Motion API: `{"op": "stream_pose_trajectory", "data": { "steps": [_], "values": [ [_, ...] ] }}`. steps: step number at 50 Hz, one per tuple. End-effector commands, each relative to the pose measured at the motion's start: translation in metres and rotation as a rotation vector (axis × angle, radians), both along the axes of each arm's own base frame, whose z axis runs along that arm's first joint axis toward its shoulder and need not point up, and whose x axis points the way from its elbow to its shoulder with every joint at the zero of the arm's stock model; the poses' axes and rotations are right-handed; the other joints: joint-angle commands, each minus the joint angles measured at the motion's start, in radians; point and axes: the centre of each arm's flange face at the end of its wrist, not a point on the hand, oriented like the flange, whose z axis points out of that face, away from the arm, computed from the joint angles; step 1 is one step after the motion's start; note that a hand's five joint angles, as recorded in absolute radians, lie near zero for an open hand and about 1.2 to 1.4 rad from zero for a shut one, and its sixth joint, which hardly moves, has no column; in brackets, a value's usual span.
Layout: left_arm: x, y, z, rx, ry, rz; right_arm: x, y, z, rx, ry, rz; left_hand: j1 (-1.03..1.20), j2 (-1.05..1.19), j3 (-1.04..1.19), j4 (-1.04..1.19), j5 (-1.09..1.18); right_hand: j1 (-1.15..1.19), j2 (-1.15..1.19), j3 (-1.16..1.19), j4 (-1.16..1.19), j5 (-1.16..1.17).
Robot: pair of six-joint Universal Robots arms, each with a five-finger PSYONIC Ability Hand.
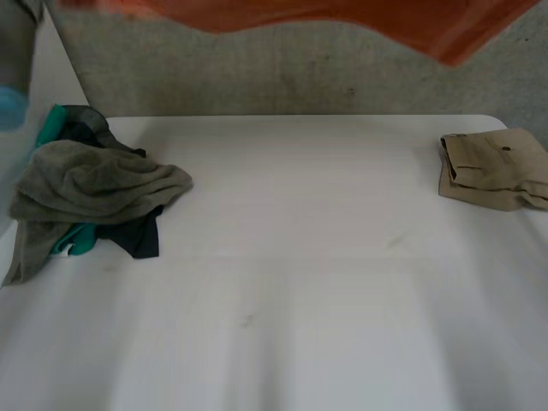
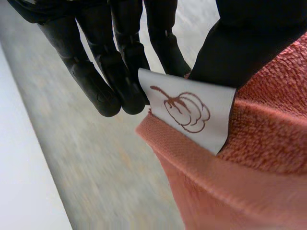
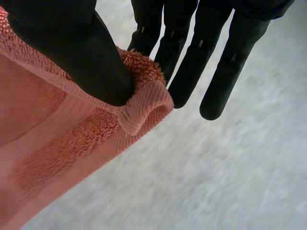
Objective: Fold the laundry.
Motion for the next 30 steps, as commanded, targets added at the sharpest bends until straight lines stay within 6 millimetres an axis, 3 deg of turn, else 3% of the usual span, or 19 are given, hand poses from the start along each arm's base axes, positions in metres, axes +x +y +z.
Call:
{"op": "stream_pose_trajectory", "data": {
  "steps": [1, 4, 5, 7, 8, 11, 12, 16, 18, 23, 30],
  "values": [
    [0.000, -0.021, -0.110, 0.310, -0.116, 0.003, 0.003, -0.002, -0.093, 0.379, 0.085, 0.121, 0.262, 0.198, 0.203, 0.197, 0.234, 0.280, 0.220, 0.206, 0.199, 0.213],
    [-0.004, -0.023, -0.152, 0.411, -0.189, -0.005, 0.005, 0.001, -0.132, 0.518, 0.112, 0.160, 0.262, 0.198, 0.203, 0.197, 0.234, 0.280, 0.220, 0.206, 0.199, 0.213],
    [-0.008, -0.023, -0.181, 0.469, -0.256, -0.009, 0.006, 0.004, -0.159, 0.604, 0.135, 0.177, 0.262, 0.198, 0.203, 0.197, 0.234, 0.280, 0.220, 0.206, 0.199, 0.213],
    [-0.010, -0.024, -0.206, 0.509, -0.328, -0.008, 0.006, 0.005, -0.186, 0.679, 0.160, 0.183, 0.262, 0.198, 0.203, 0.197, 0.234, 0.280, 0.220, 0.206, 0.199, 0.213],
    [-0.011, -0.024, -0.228, 0.544, -0.398, -0.001, 0.005, 0.007, -0.211, 0.747, 0.192, 0.180, 0.262, 0.198, 0.203, 0.197, 0.234, 0.280, 0.220, 0.206, 0.199, 0.213],
    [-0.009, -0.025, -0.253, 0.586, -0.480, 0.013, 0.003, 0.009, -0.241, 0.817, 0.250, 0.169, 0.262, 0.198, 0.203, 0.197, 0.234, 0.280, 0.220, 0.206, 0.199, 0.213],
    [-0.009, -0.024, -0.260, 0.601, -0.513, 0.016, 0.001, 0.010, -0.257, 0.856, 0.288, 0.159, 0.134, 0.071, 0.076, 0.070, 0.106, 0.280, 0.220, 0.206, 0.199, 0.213],
    [-0.013, -0.015, -0.261, 0.618, -0.535, -0.008, -0.003, 0.014, -0.275, 0.913, 0.342, 0.136, -0.529, -0.592, -0.587, -0.593, -0.557, 0.280, 0.220, 0.206, 0.199, 0.213],
    [-0.016, -0.010, -0.257, 0.612, -0.537, -0.019, -0.006, 0.014, -0.274, 0.923, 0.339, 0.128, -0.621, -0.685, -0.680, -0.685, -0.649, 0.280, 0.220, 0.206, 0.199, 0.213],
    [-0.012, -0.001, -0.239, 0.566, -0.534, -0.031, -0.011, 0.018, -0.265, 0.920, 0.295, 0.119, -0.675, -0.738, -0.733, -0.739, -0.702, 0.280, 0.220, 0.206, 0.199, 0.213],
    [0.004, 0.018, -0.228, 0.540, -0.568, -0.053, -0.015, 0.020, -0.263, 0.909, 0.258, 0.111, -0.525, -0.588, -0.583, -0.589, -0.553, 0.280, 0.220, 0.206, 0.199, 0.213]
  ]
}}
